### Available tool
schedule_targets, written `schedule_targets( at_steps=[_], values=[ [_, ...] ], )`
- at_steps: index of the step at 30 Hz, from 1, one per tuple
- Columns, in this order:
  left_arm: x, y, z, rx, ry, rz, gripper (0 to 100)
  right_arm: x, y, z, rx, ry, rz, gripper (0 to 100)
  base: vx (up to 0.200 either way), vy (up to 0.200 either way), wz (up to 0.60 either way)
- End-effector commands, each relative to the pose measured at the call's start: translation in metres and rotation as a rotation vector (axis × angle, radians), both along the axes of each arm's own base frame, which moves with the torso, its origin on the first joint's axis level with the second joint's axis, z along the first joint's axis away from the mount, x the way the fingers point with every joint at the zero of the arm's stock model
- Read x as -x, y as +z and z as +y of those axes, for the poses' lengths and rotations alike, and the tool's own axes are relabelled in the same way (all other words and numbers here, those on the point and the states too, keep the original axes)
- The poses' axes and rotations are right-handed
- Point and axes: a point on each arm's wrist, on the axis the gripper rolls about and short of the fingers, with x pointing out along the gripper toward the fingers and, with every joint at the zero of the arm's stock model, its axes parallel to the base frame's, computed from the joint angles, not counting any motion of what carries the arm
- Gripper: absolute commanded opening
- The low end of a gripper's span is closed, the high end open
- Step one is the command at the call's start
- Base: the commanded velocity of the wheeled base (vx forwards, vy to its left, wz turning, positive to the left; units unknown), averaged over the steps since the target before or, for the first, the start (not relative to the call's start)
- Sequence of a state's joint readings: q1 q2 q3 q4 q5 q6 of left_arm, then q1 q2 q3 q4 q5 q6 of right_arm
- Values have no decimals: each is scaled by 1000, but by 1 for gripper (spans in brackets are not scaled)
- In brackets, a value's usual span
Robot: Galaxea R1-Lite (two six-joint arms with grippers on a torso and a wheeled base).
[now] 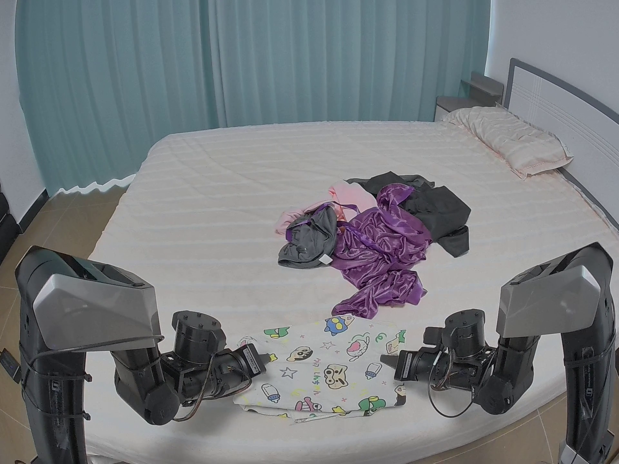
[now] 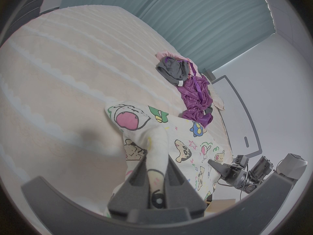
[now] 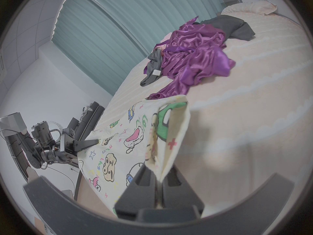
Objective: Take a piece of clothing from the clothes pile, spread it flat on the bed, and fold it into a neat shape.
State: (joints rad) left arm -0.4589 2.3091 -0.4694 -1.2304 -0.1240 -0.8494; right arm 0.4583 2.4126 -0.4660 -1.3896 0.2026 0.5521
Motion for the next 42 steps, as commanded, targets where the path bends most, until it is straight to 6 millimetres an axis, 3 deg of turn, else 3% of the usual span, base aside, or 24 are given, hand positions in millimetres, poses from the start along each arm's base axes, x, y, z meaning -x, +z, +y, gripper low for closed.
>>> schedule_targets(
  at_steps=[1, 31, 42],
  values=[
    [0, 0, 0, 1, 0, 0, 0, 0, 1, 0, -1, -1, -3, 0, 0, -200, 0],
    [2, -2, -4, -5, -15, 4, 0, 0, 2, -4, 1, -17, -4, 0, 0, -200, 0],
    [3, -2, -5, -4, -18, 6, 0, -2, 2, -7, 2, -29, -5, 0, 0, 0, 0]
  ],
)
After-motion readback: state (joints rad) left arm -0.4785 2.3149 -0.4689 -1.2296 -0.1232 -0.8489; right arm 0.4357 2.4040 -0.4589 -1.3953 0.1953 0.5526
